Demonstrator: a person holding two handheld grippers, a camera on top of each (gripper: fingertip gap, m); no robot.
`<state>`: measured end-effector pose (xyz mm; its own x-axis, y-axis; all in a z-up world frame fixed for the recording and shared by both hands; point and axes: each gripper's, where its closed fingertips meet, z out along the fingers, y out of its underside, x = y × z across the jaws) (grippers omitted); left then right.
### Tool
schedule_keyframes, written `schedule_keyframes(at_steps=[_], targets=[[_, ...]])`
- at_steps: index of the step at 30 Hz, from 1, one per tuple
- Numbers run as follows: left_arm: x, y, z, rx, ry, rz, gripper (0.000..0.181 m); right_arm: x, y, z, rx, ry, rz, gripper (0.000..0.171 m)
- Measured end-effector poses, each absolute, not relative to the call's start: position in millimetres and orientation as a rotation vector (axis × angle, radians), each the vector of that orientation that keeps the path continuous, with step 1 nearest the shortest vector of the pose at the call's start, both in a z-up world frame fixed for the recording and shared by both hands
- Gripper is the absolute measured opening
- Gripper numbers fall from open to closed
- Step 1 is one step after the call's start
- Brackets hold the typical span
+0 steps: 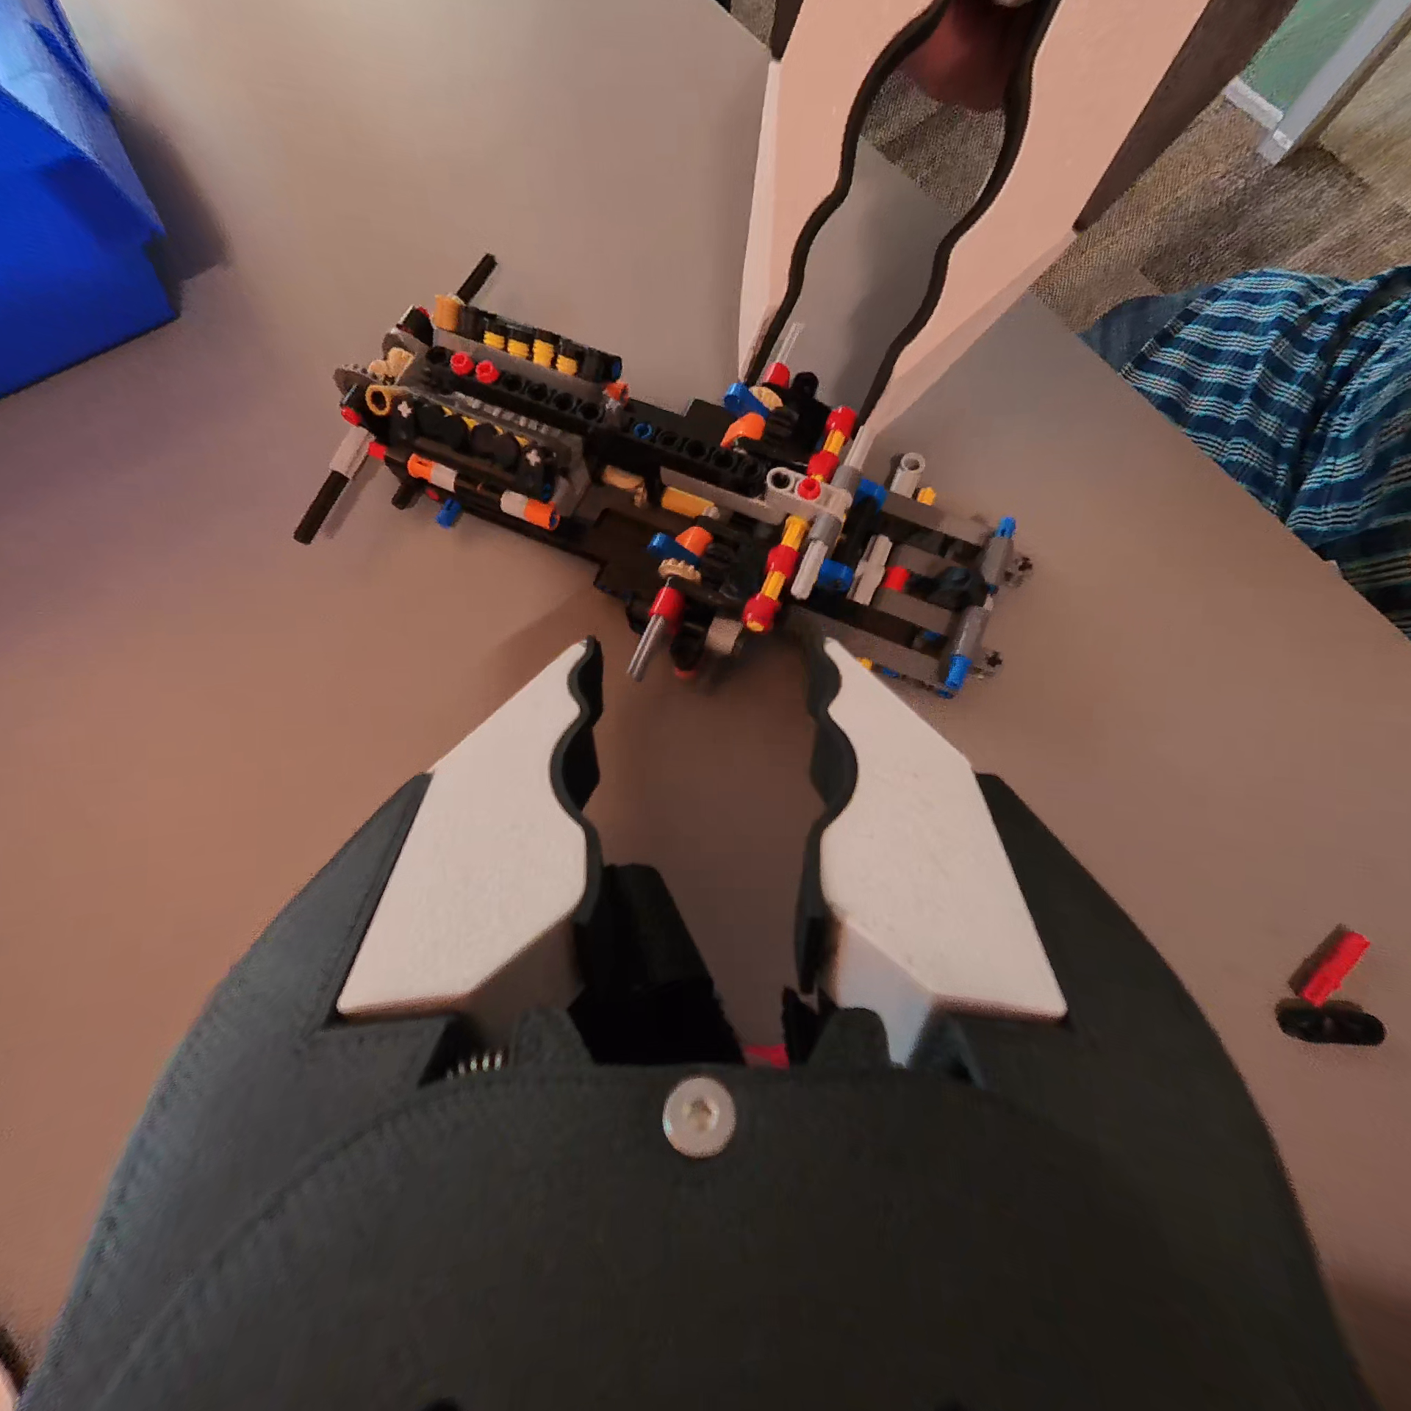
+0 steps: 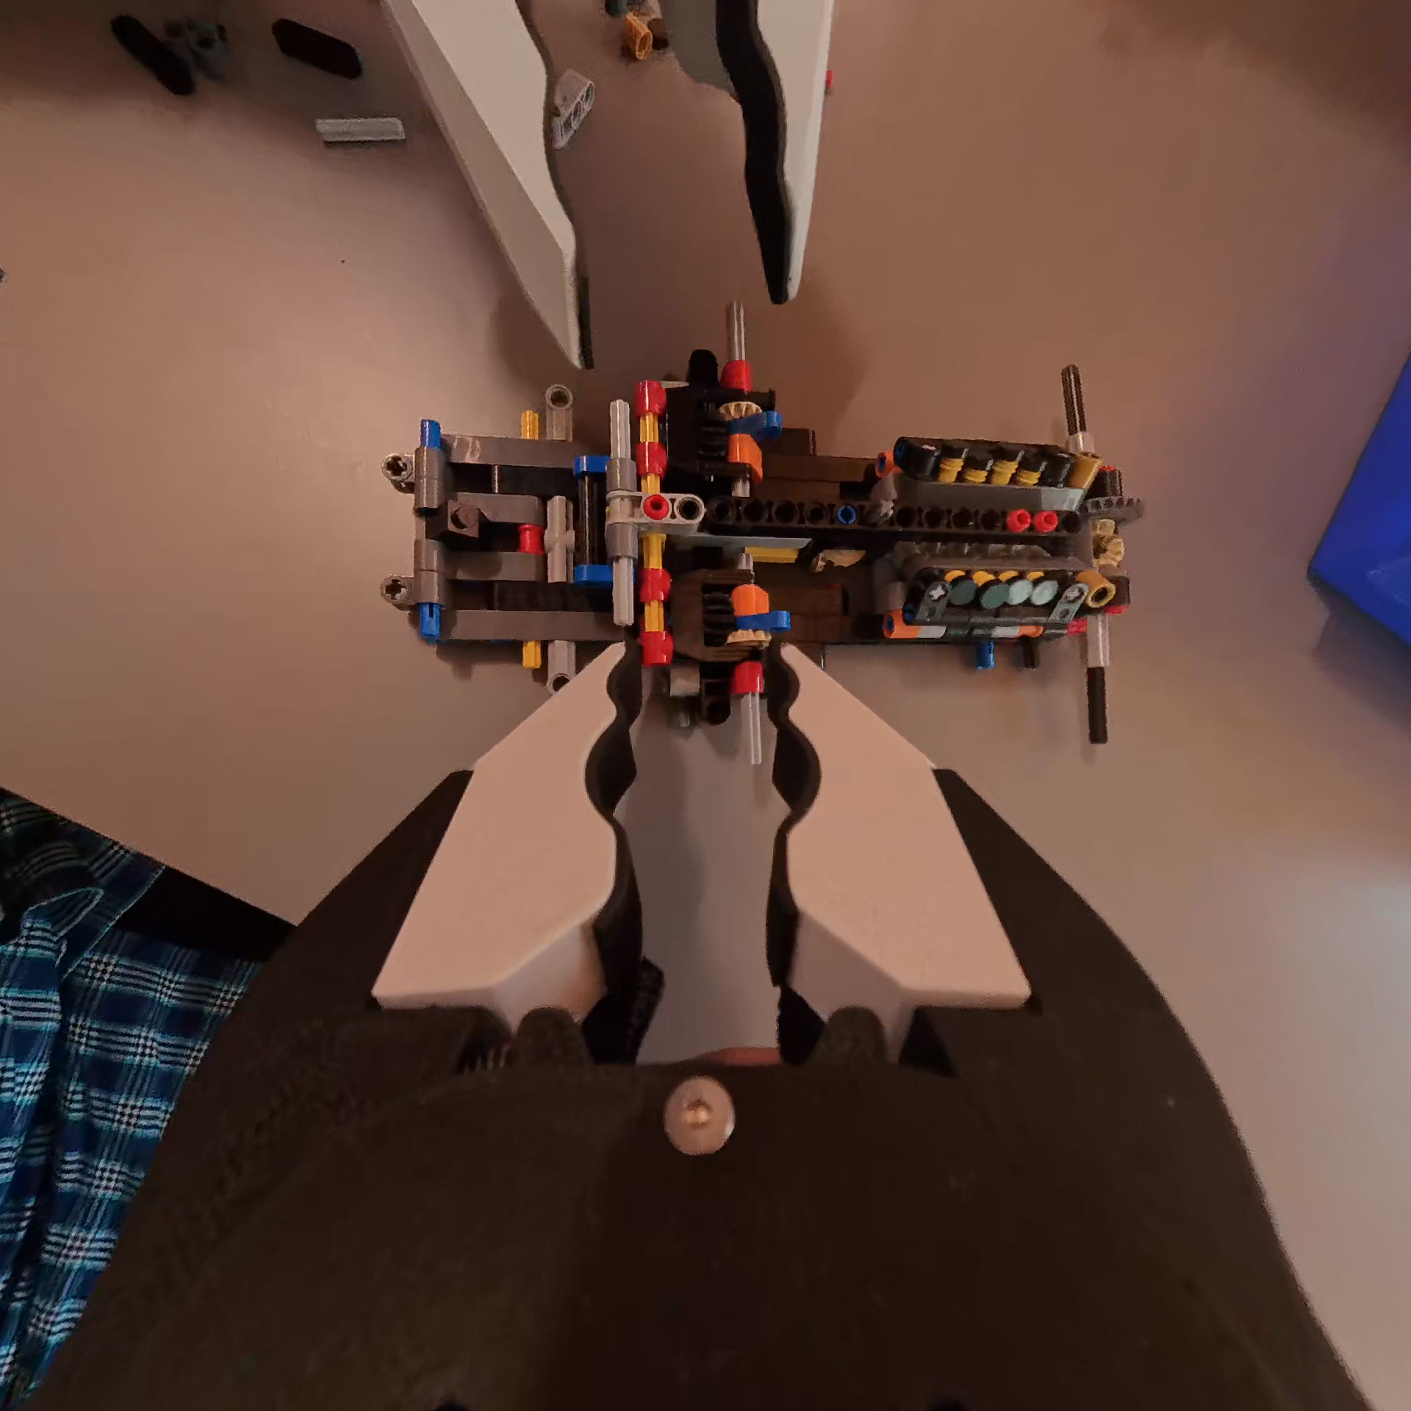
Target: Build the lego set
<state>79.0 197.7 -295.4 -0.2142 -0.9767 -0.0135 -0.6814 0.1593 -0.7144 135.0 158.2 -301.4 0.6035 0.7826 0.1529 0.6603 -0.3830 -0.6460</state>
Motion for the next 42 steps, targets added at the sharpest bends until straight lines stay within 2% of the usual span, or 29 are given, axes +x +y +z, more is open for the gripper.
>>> schedule_keyframes(at_steps=[8,14,18,24,27,32,38,42], targets=[[80.4,191.5,-309.2,-1.577,2.028,-0.772,0.053,140.0,154.3,-300.0,-2.167,-1.116,0.239,0.031],[83.3,192.5,-306.8,-1.566,2.012,-0.777,0.056,141.5,151.0,-301.6,-2.180,-1.101,0.269,0.041],[86.2,194.6,-305.3,-1.553,1.995,-0.768,0.058,144.1,151.2,-306.4,-2.198,-1.092,0.258,0.043],[93.0,191.5,-309.1,-1.535,1.997,-0.769,0.058,139.9,153.5,-308.7,-2.206,-1.060,0.298,0.039],[98.9,189.4,-309.7,-1.523,1.986,-0.778,0.057,139.4,155.5,-307.7,-2.196,-1.051,0.287,0.028],[101.4,190.8,-309.7,-1.507,1.976,-0.762,0.052,139.7,156.0,-306.8,-2.185,-1.043,0.274,0.026],[102.6,185.6,-304.2,-1.490,1.967,-0.829,0.058,133.3,155.1,-301.0,-2.177,-0.971,0.391,0.050],[105.2,180.9,-300.5,-1.489,1.954,-0.893,0.060,131.9,159.0,-298.9,-2.150,-0.956,0.392,0.051]])
